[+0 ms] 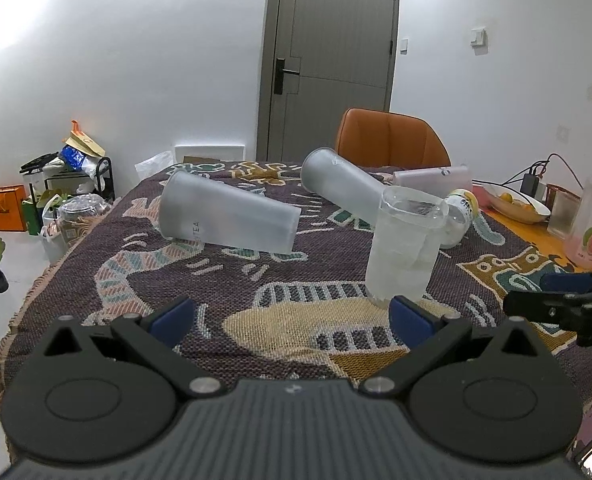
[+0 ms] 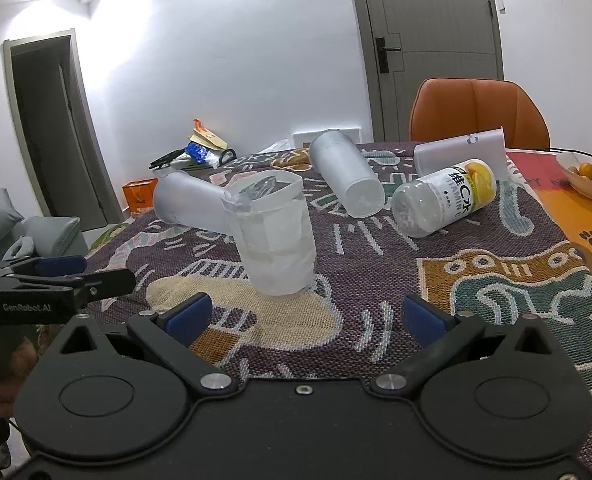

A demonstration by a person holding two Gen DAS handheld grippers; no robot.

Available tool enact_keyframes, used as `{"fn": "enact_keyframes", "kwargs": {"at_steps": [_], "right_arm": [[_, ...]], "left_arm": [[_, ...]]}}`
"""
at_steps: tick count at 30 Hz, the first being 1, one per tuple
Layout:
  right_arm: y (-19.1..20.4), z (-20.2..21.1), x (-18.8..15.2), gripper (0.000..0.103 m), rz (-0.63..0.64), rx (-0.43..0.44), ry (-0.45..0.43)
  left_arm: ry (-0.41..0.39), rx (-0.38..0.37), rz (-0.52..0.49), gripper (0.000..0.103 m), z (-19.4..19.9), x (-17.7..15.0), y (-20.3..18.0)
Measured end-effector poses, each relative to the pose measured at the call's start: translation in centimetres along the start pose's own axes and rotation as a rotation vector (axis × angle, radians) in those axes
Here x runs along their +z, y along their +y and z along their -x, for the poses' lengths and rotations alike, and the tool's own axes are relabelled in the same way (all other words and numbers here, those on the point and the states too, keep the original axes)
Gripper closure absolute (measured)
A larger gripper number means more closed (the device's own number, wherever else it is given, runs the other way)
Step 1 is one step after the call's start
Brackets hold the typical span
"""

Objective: Flip cup upright

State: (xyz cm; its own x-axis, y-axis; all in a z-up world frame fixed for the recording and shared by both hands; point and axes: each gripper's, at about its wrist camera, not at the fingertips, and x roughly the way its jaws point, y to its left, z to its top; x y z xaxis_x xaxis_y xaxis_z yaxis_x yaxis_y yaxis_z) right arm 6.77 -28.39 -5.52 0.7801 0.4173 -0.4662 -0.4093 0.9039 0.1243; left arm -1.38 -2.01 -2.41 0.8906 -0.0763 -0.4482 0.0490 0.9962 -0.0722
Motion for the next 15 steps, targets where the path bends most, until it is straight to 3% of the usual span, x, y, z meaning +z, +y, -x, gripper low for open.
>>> {"fn": "enact_keyframes", "kwargs": {"at_steps": [15], "right_arm": [[-0.03, -0.07, -0.07, 0.000, -0.006, 0.001, 0.003]], "left_arm": [[0.000, 0.002, 0.004, 0.000, 0.13, 0.18, 0.05]]}}
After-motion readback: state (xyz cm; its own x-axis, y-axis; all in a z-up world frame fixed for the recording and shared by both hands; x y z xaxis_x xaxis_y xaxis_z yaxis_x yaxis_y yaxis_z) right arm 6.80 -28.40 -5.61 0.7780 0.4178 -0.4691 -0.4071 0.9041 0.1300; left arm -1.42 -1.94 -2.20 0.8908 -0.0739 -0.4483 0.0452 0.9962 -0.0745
